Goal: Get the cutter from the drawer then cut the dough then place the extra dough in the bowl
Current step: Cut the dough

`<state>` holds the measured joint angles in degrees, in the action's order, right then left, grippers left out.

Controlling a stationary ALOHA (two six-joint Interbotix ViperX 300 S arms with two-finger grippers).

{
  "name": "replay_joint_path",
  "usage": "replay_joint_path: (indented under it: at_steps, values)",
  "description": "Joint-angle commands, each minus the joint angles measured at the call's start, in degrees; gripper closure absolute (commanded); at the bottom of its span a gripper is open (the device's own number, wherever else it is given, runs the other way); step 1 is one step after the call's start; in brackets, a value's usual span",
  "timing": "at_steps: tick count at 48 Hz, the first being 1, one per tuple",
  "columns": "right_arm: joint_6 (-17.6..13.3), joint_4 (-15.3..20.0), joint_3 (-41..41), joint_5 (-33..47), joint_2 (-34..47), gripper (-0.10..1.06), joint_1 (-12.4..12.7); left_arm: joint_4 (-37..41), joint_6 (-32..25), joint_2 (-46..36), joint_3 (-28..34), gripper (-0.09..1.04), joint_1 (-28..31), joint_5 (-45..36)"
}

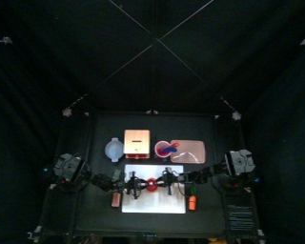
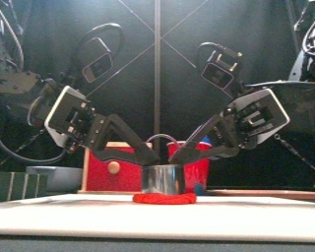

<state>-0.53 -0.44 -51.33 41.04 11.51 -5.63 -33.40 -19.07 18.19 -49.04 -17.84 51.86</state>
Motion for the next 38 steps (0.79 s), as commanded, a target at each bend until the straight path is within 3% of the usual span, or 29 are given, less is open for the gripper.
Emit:
replay_joint_path:
  at_steps: [1, 24, 38]
  values:
    - [-0.4, 1.0, -0.4, -0.4, 0.3, 0.51, 0.1, 0.1, 0.0, -0.2, -0.2, 0.37, 0.2, 0.0]
    - [-0.4, 4.3, -1.8, -3.4, 1.7, 0.51, 0.1, -0.2, 0.9, 2.9, -0.4, 0.37, 0.2, -0.1]
    - [-0.6, 5.1, -1.0, -5.8, 2.8, 0.51, 0.1, -1.6, 4.7, 5.4, -0.7, 0.38, 0.2, -0.4]
